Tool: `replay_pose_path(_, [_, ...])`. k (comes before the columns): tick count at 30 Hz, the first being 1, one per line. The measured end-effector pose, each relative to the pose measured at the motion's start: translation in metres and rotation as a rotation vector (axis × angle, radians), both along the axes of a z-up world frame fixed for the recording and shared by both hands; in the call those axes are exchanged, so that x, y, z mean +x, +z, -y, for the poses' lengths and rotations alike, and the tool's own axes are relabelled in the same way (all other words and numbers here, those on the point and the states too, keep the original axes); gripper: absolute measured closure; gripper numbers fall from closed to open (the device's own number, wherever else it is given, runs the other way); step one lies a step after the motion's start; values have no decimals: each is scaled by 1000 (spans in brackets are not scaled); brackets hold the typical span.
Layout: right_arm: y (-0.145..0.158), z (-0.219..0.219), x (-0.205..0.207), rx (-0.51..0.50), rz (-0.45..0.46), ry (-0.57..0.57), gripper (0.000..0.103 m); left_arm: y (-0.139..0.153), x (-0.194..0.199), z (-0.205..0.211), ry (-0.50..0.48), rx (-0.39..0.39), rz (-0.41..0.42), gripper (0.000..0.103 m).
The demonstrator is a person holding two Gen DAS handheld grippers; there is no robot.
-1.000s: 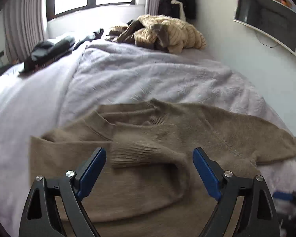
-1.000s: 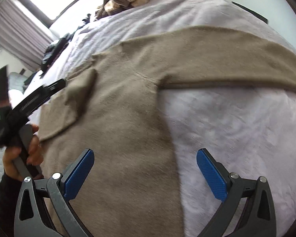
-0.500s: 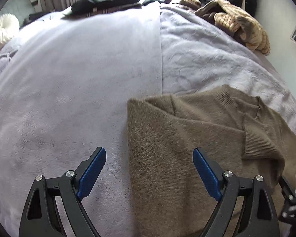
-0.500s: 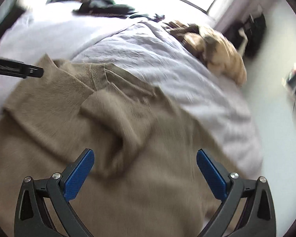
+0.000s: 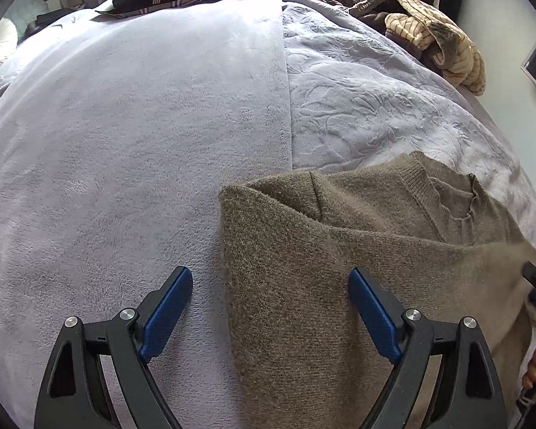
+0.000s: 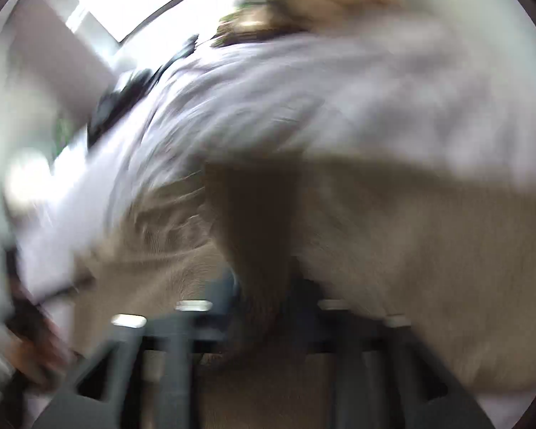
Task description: Fold small clothes
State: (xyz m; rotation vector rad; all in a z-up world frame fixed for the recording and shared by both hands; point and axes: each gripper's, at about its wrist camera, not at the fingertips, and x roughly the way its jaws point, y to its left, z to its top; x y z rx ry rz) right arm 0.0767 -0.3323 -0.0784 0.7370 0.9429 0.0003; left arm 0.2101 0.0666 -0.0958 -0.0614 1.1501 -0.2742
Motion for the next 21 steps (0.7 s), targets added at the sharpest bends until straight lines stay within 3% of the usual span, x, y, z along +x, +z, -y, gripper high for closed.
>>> replay_pose_path(2, [-6,19,-20,140,61,-44,13,-1,0,0,-4,-16,-12,35])
replay_pose_path(4, [-3,22,-25,157,75,-66,13,-2,0,3,-14,-61,-40,72])
replay_pose_path(6, [-2,19,-18,137,40,-76,15,4,-1,8,-9,-44,-19,87])
replay_pose_path(8, [-6,11,-7,90,-19,-69,45,13,-3,6,0,-52,1,88])
replay_pose_path(9, [-8,7,-2,86,-36,-49,93,19,-4,0,-2,-73,20,89])
replay_pose_path(10, [-9,1,0,89,-39,-31,95,21,-4,-3,-4,-76,29,90])
replay_pose_path(14, [16,-13,10,53,97,53,95,15,1,-30,-9,-62,27,94])
replay_pose_path(17, [3,-11,16,8,45,23,95,-2,7,-38,-3,-95,1,93])
replay_pose_path(20, [-27,1,7,51,-47,-21,95,-6,4,-36,24,-77,15,85])
replay_pose_path(21, [-27,4,2,64,-41,-29,96,-2,2,-38,38,-54,31,70])
